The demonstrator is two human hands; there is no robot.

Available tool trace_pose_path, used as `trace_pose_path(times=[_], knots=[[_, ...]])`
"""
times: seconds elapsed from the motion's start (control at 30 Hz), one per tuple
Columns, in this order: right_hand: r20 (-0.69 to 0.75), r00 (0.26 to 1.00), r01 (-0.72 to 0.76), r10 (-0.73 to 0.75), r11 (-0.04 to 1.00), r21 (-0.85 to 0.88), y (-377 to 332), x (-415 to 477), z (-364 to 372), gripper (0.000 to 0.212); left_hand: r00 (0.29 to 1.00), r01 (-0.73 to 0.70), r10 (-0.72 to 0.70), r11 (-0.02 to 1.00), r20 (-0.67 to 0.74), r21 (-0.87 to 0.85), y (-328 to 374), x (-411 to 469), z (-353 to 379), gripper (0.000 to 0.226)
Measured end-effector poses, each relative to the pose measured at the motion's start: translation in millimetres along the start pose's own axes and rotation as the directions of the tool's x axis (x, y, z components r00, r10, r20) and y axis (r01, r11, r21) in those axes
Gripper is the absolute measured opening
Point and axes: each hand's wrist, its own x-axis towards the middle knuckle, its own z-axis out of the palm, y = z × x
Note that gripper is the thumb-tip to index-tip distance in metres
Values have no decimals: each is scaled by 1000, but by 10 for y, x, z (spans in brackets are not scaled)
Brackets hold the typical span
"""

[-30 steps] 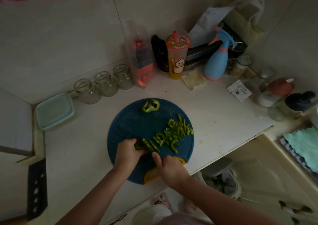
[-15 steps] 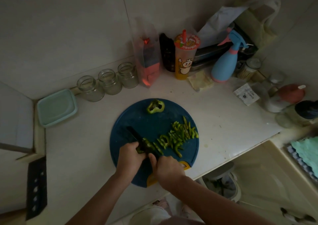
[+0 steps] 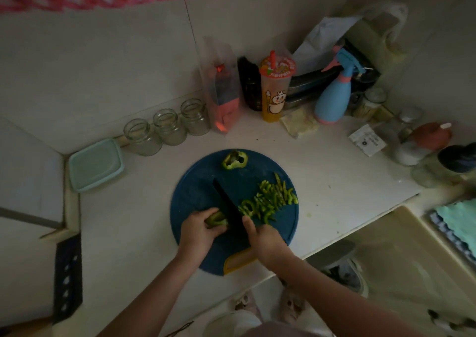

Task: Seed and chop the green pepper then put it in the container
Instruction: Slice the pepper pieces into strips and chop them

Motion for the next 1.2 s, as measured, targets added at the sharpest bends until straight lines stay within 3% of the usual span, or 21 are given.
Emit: trace_pose_path(times=[0.17,0.5,1.2], knots=[[-3,998,67,-68,997,-29,-6,-158,-22,58,999,12,-13,999,-36,-44,5,-28,7,49],[-26,969,230,-247,931,-283,-12,-360,81,61,995,45,-57,991,-88,-128,-3,-47,48,24],[-25,959,261,-282,914,-311,120,-372,111,60,993,112,-120,968,-21,-224,-72,10,-25,31]])
